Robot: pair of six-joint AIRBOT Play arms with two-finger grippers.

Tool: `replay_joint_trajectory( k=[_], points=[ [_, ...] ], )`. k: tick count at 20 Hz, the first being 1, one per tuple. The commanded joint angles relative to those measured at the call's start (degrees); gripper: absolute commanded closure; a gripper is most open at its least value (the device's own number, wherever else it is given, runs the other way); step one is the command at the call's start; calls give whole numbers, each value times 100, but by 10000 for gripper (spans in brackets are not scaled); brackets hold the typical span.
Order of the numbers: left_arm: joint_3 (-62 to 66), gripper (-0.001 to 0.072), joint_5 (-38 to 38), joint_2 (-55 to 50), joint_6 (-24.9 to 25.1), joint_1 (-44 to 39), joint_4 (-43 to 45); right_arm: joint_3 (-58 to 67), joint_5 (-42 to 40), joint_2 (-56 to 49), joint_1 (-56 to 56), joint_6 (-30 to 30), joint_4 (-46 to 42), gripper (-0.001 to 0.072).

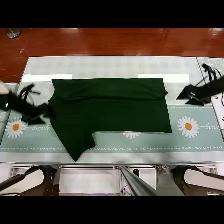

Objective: Fold the shirts.

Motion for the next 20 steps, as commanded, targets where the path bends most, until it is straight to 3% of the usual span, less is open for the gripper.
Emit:
replay_joint_trajectory(
  k=[1, 3, 6, 9, 13, 14, 15, 17, 20],
  points=[
    [-1663, 5, 236, 942, 378, 955, -778, -1779, -844, 1228, -149, -313, 1163, 93],
    [-2142, 5, 308, 1108, 588, 1290, -1001, -2435, -1005, 1635, 90, -715, 1733, 93],
    [-2476, 5, 741, 1134, 1073, 1241, -1770, -2874, -1180, 1818, 442, -708, 1735, 93],
    [-2774, 5, 1331, 1123, 1421, 708, -2518, -2975, -1274, 1818, 673, -634, 1753, 93],
    [-2813, 18, 1698, 1067, 1519, -90, -2516, -2787, -1086, 1818, 372, -592, 1611, 93],
    [-2787, 223, 1676, 1069, 1591, -116, -2516, -2680, -940, 1818, 136, -553, 1458, 93],
    [-2752, 696, 1609, 1069, 1648, -109, -2516, -2590, -754, 1818, -146, -533, 1259, 93],
    [-2664, 689, 1561, 1071, 1674, -103, -2518, -2590, -411, 1818, -649, -452, 728, 92],
    [-2597, 689, 1561, 1071, 1674, -103, -2518, -3010, -153, 1818, -815, 157, -376, 93]
  ],
)
